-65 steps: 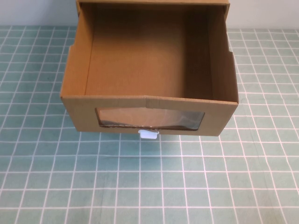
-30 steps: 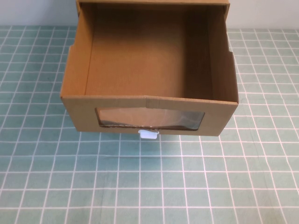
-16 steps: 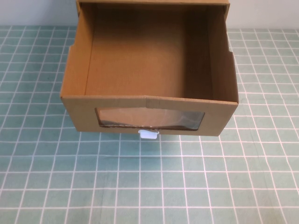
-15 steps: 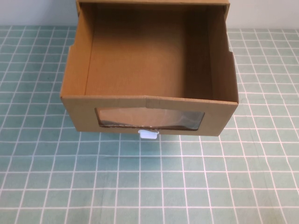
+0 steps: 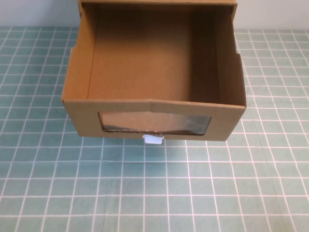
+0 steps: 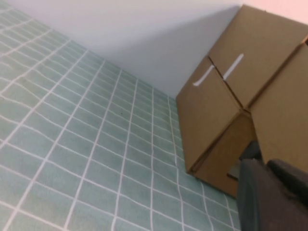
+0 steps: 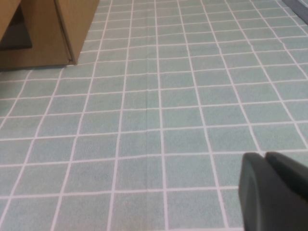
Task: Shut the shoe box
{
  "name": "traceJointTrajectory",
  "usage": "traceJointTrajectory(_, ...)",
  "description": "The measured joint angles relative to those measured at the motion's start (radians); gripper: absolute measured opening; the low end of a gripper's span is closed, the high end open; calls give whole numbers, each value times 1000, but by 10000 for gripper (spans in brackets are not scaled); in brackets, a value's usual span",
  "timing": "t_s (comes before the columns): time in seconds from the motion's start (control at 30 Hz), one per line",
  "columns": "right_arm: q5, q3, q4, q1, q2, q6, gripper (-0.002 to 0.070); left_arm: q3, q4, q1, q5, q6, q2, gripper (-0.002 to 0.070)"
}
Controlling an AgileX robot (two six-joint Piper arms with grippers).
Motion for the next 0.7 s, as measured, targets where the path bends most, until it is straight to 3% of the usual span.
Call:
traceJointTrajectory(0.17,0,0,0,0,0,0,-13,-196,24,0,150,45,124,-5)
traceJointTrajectory(0.4,0,0,0,0,0,0,-13,-689,11,0,483,275,554,-5)
traceJointTrajectory(0.7,0,0,0,0,0,0,-13,-1206,-221,0,590,716,1118,-5)
